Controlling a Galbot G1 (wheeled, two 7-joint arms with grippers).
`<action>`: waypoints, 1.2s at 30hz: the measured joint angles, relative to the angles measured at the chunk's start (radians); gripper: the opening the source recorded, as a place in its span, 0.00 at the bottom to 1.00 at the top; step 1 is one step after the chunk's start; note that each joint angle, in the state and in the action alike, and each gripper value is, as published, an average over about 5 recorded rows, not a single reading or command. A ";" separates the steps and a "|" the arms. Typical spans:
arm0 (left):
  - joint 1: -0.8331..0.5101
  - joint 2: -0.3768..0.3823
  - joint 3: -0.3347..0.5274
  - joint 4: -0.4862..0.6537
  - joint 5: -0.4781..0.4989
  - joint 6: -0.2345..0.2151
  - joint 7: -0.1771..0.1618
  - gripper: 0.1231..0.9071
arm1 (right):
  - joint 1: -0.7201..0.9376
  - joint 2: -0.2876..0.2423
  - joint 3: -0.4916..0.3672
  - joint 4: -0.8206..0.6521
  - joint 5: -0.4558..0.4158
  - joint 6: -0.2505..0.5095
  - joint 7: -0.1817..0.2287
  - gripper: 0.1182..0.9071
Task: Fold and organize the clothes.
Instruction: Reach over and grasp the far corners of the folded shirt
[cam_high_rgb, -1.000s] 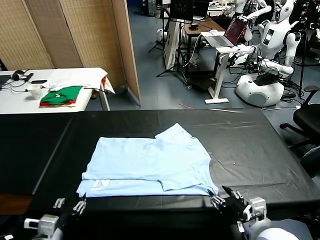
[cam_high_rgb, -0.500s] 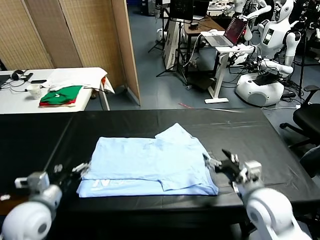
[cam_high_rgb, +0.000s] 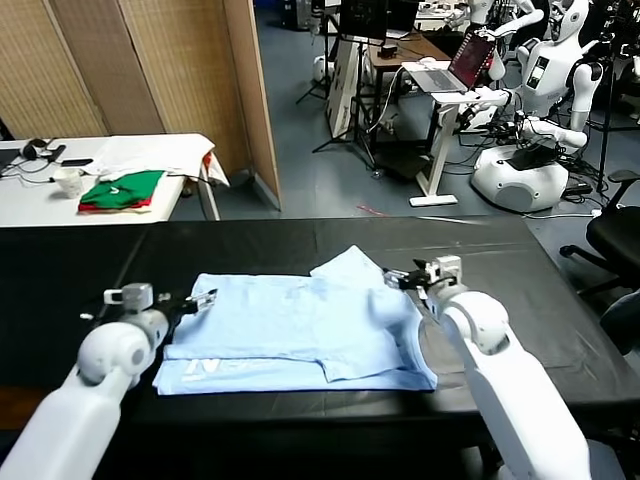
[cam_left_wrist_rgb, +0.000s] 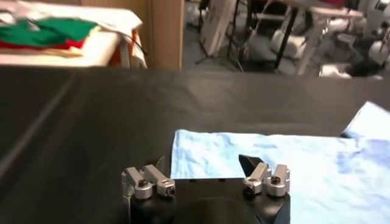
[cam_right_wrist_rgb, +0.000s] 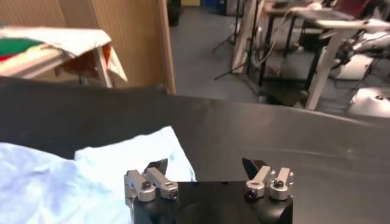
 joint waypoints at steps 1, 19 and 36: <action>-0.019 -0.003 0.009 0.018 0.002 -0.003 0.003 1.00 | 0.012 0.009 -0.009 -0.019 -0.006 0.000 -0.005 1.00; -0.137 -0.022 0.061 0.153 0.012 0.009 0.018 0.96 | 0.126 0.088 -0.080 -0.226 -0.063 0.001 -0.028 0.88; -0.127 -0.023 0.060 0.139 0.042 0.010 0.042 0.03 | 0.100 0.093 -0.049 -0.209 -0.105 0.029 -0.043 0.03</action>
